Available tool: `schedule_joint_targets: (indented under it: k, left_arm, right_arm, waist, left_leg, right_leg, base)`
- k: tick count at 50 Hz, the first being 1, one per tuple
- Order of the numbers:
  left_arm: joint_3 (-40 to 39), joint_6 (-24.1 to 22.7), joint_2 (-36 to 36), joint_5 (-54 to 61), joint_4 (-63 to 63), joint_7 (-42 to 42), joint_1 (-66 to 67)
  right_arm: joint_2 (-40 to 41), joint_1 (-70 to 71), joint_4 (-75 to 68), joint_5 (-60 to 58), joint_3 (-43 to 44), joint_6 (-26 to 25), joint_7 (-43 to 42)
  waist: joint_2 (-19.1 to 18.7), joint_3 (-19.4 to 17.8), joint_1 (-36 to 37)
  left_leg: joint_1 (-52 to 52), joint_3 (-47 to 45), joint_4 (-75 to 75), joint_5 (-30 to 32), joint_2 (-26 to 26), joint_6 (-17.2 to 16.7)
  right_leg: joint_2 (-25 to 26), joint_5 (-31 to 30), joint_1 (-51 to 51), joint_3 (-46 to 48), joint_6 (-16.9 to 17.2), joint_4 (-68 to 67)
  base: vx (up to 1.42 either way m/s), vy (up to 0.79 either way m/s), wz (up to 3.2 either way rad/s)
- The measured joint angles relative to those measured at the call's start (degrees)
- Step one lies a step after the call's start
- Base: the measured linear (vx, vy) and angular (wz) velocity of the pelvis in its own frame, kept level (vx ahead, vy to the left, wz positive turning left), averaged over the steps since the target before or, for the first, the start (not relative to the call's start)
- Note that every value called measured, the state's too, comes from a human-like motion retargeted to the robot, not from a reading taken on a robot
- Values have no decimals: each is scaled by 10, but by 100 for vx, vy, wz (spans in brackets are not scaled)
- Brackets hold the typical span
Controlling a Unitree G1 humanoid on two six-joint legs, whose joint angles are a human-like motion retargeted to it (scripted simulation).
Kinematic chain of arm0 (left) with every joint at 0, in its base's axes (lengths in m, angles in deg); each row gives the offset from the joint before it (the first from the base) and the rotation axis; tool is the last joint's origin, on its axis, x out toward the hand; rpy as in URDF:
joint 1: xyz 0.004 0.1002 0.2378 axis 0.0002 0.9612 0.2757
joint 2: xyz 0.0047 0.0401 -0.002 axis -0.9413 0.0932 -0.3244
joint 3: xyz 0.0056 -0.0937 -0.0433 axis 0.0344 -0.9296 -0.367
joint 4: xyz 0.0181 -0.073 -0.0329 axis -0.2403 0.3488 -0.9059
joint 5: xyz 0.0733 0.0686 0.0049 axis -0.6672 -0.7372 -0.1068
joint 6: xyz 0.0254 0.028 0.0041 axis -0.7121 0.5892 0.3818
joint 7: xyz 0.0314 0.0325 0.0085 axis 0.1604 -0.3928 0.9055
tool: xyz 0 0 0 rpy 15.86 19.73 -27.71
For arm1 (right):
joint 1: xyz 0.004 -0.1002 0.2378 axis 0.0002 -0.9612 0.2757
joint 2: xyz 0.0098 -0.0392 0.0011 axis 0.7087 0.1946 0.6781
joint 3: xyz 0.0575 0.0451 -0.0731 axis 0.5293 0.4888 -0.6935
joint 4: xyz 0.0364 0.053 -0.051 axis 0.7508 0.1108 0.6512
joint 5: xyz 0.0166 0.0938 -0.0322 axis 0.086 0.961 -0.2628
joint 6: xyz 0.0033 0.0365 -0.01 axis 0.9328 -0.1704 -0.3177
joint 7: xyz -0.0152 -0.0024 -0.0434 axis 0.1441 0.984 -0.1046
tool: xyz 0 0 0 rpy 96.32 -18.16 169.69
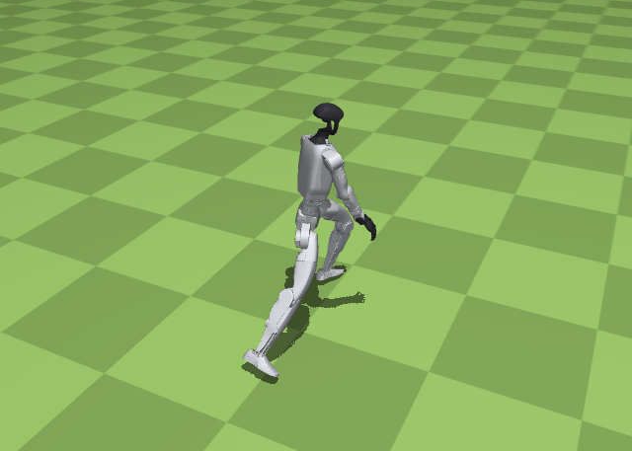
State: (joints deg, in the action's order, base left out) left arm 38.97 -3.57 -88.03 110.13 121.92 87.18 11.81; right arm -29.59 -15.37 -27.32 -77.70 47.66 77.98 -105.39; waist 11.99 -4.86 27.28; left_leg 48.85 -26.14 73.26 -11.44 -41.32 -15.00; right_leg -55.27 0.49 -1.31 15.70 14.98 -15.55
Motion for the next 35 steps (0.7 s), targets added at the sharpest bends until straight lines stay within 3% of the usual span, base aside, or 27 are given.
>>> schedule_joint_targets:
  k: [4,10,15,28,35]
  left_arm:
    - [-3,9,-11,4,11,-16,-29]
    - [-42,-14,-15,52,-78,-14,-49]
    - [-64,-28,-4,81,-128,-12,-60]
    - [-46,-19,29,28,-99,-27,-27]
    - [-34,-8,57,12,-15,-28,13]
  right_arm:
    - [-15,-19,-1,29,26,-3,26]
    - [-45,-68,76,101,58,16,51]
    - [-44,-79,83,87,60,17,46]
    - [-54,-105,42,5,37,24,72]
    - [-58,-124,-11,-4,51,21,57]
  waist:
    - [11,-5,5]
    - [20,-11,12]
    - [15,-7,7]
    - [-55,13,-13]
    - [-84,19,-9]
  left_leg:
    - [-2,-4,-28,18,9,0]
    - [-26,-13,-115,67,29,0]
    - [-72,-18,-227,119,50,0]
    - [-224,-11,-539,265,64,0]
    - [-258,-6,-587,291,51,0]
  right_leg:
    - [6,-3,0,8,0,6]
    - [28,-1,12,33,0,11]
    - [61,9,31,58,0,18]
    - [181,46,113,117,-18,40]
    - [210,63,133,118,-23,36]
  base:
    - [-8,-8,10]
    - [-9,-20,19]
    - [-8,-30,17]
    - [-4,-26,12]
    - [0,-6,3]
